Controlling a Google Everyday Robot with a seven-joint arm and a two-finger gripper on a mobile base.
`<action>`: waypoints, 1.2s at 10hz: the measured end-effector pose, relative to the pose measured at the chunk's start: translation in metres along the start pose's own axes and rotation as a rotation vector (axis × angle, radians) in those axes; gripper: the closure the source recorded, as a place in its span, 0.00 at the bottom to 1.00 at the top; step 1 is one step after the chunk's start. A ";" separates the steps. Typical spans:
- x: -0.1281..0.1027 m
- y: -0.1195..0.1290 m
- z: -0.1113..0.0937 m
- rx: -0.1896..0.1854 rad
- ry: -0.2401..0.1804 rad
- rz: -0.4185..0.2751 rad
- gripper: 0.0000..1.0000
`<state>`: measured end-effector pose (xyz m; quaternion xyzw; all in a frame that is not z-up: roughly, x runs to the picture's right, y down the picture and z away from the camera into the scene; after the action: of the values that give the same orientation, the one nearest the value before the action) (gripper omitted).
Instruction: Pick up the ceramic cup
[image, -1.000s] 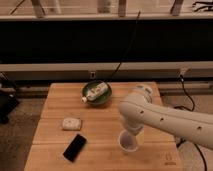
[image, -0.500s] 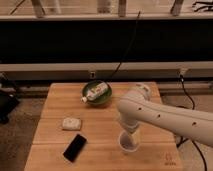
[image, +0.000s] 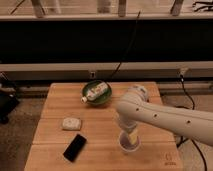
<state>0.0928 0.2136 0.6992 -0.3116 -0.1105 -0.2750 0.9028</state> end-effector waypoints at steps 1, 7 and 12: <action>0.001 0.001 0.010 -0.006 0.000 0.000 0.20; -0.002 0.002 0.037 -0.039 -0.016 -0.003 0.38; -0.003 0.003 0.035 -0.041 -0.028 0.001 0.88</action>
<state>0.0912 0.2385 0.7245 -0.3341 -0.1173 -0.2721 0.8948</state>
